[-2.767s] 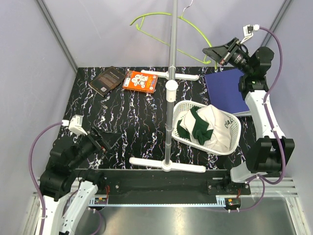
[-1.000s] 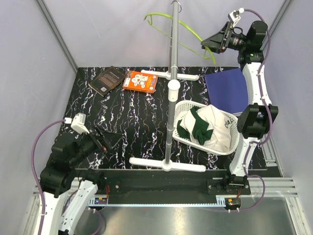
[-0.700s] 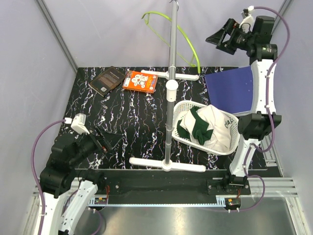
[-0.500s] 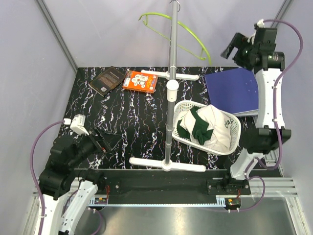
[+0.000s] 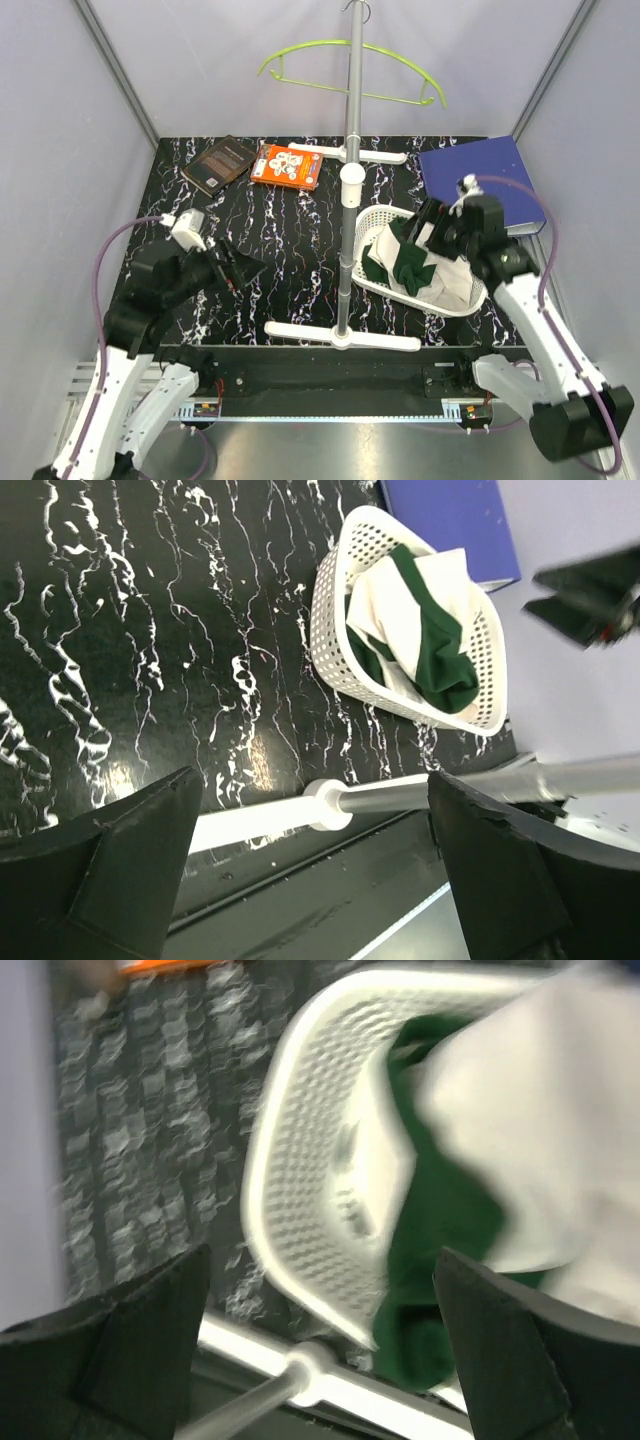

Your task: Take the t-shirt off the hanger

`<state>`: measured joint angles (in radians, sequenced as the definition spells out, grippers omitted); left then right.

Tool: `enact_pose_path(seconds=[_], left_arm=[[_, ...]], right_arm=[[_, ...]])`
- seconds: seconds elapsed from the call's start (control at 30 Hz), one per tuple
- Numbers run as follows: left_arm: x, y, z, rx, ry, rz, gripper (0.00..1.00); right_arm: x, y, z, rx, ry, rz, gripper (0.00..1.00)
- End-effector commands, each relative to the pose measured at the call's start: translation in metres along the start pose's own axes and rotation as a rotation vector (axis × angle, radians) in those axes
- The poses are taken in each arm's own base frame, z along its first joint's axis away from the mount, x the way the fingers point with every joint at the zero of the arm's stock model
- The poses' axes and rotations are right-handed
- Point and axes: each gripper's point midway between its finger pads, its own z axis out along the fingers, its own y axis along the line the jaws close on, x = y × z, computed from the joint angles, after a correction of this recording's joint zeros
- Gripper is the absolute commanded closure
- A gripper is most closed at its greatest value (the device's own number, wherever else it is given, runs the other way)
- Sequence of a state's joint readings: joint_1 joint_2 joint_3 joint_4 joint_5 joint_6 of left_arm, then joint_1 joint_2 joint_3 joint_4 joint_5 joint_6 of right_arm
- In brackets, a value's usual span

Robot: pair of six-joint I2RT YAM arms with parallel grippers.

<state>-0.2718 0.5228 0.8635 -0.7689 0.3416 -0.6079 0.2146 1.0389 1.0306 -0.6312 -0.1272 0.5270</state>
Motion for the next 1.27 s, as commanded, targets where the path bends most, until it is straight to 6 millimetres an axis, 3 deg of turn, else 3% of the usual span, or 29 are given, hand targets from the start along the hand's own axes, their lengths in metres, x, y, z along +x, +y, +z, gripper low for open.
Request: enact_pose_path(seconds=[0.0,0.13,0.2,0.23,0.27,0.3,0.33,0.37,0.43,0.47,0.6,0.77,1.0,1.17,1.23], left_arm=[[-0.007,-0.013,0.029,0.073,0.003,0.079,0.01],[0.004,-0.015,0.039,0.073,-0.01,0.113,0.01],[0.002,-0.025,0.032,0.143,-0.065,0.124,0.01],[0.016,-0.016,0.037,0.147,-0.05,0.116,0.01],[0.015,-0.025,0.026,0.219,-0.099,0.128,0.01],[0.019,-0.026,0.023,0.248,-0.11,0.11,0.01],[0.035,-0.015,0.03,0.251,-0.088,0.092,0.01],[0.035,-0.023,0.02,0.319,-0.126,0.092,0.01],[0.052,-0.015,0.025,0.344,-0.107,0.047,0.01],[0.052,-0.02,0.017,0.388,-0.131,0.036,0.01],[0.068,-0.013,0.017,0.436,-0.138,0.018,0.01],[0.064,-0.015,0.006,0.504,-0.229,-0.035,0.01],[0.084,0.0,0.027,0.478,-0.157,-0.076,0.01],[0.079,-0.003,0.026,0.494,-0.185,-0.081,0.01],[0.069,-0.017,0.018,0.565,-0.224,-0.082,0.01]], right_arm=[[0.045,0.089,-0.03,-0.608,0.039,0.039,0.0],[0.073,0.098,-0.063,-0.781,0.014,-0.066,0.0],[0.087,0.096,-0.079,-0.872,-0.015,-0.074,0.0],[0.088,0.1,-0.09,-0.937,-0.046,-0.085,0.0],[0.1,0.091,-0.094,-0.963,-0.069,-0.072,0.0],[0.102,0.089,-0.098,-0.98,-0.076,-0.023,0.0],[0.1,0.086,-0.099,-0.984,-0.126,0.003,0.0],[0.106,0.076,-0.102,-0.993,-0.165,0.027,0.0],[0.107,0.063,-0.096,-0.947,-0.201,0.119,0.0],[0.112,0.056,-0.096,-0.952,-0.226,0.134,0.0],[0.124,0.048,-0.075,-0.894,-0.138,0.187,0.0],[0.118,0.037,-0.062,-0.845,-0.191,0.261,0.0],[0.122,0.015,-0.034,-0.737,-0.209,0.326,0.0],[0.118,0.02,-0.04,-0.771,-0.226,0.324,0.0],[0.114,0.033,-0.055,-0.86,-0.229,0.31,0.0]])
